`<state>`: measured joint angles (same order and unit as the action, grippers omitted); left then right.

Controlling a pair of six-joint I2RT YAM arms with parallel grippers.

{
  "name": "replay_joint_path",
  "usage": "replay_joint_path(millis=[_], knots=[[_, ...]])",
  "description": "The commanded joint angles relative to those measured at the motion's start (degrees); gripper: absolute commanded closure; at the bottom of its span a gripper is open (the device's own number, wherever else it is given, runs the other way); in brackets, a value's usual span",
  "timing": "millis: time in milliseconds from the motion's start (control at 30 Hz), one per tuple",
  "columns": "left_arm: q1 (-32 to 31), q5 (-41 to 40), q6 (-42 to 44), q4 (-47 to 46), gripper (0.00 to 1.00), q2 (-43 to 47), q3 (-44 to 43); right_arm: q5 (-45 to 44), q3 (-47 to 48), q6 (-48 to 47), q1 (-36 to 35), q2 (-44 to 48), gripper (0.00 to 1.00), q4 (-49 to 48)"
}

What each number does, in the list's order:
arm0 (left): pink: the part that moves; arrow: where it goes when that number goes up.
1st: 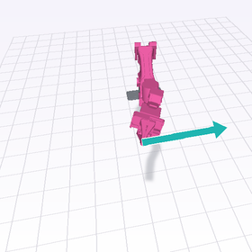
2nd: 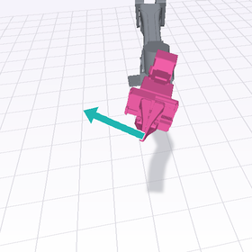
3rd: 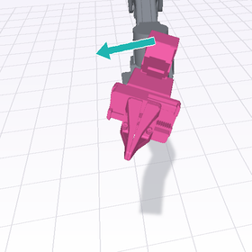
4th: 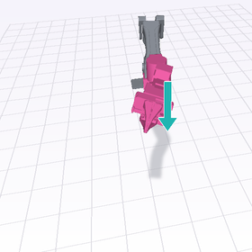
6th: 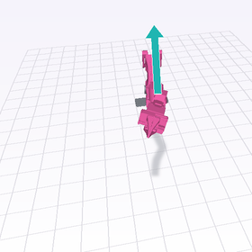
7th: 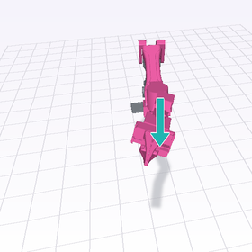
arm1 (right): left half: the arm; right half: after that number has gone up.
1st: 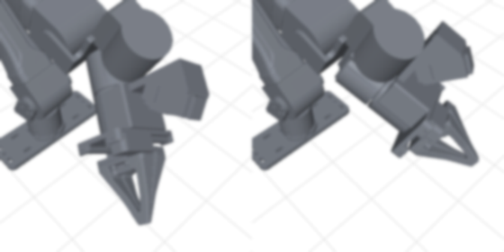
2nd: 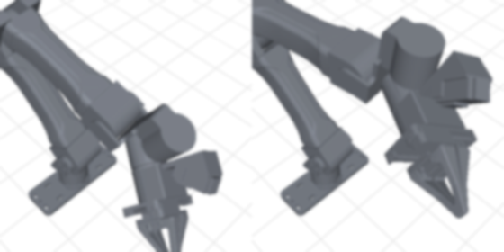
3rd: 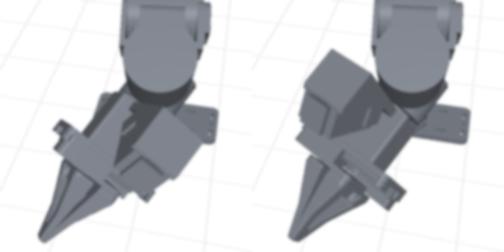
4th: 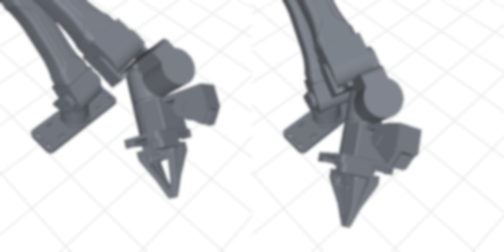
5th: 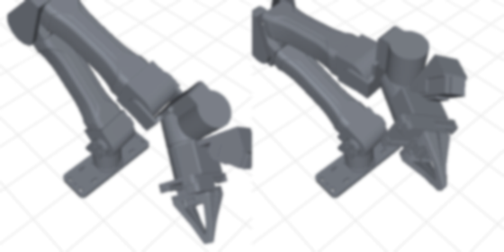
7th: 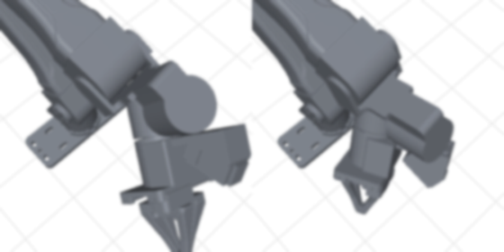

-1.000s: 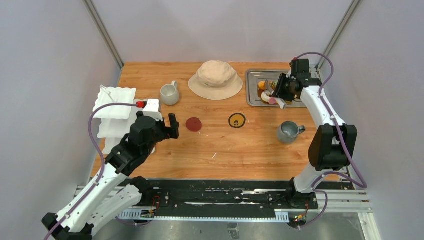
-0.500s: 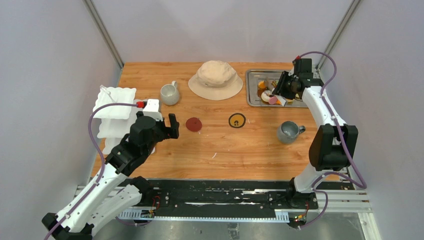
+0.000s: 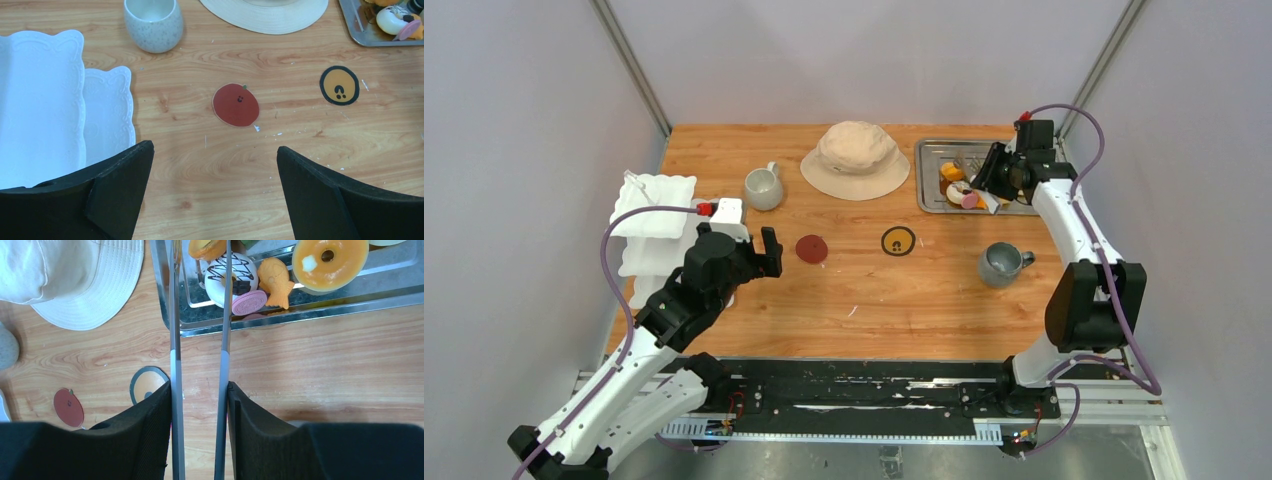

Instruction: Serve the afternoon tea

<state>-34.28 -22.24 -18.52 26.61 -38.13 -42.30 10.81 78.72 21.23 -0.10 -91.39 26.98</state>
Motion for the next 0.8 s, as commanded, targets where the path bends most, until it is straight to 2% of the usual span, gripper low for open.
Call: replay_joint_path(millis=[0,433,533,600,700,767], knots=[[0.26,-0.61,-0.44,-1.30,0.02,0.66,0.19,-0.42,-0.13,0.47,1.28,-0.58,0.59,-1.84],[0.27,-0.52,-0.55,-0.50,0.02,1.12,0.12,0.88,-0.23,1.35,1.50,-5.36,0.59,-1.91],[0.27,-0.59,-0.45,-0.41,0.02,1.13,0.02,0.95,-0.34,1.58,1.67,-5.08,0.72,-1.93],[0.27,-0.69,-0.46,-0.42,0.02,1.11,-0.05,0.56,-0.47,1.82,1.83,-4.74,0.86,-1.91],[0.27,-0.63,-0.40,-0.54,0.02,1.22,-0.06,0.60,-0.34,1.99,1.94,-4.52,0.98,-2.02],[0.26,-0.61,-0.33,-0.59,0.02,1.13,-0.22,0.76,-0.24,1.90,1.94,-4.37,0.99,-2.00]])
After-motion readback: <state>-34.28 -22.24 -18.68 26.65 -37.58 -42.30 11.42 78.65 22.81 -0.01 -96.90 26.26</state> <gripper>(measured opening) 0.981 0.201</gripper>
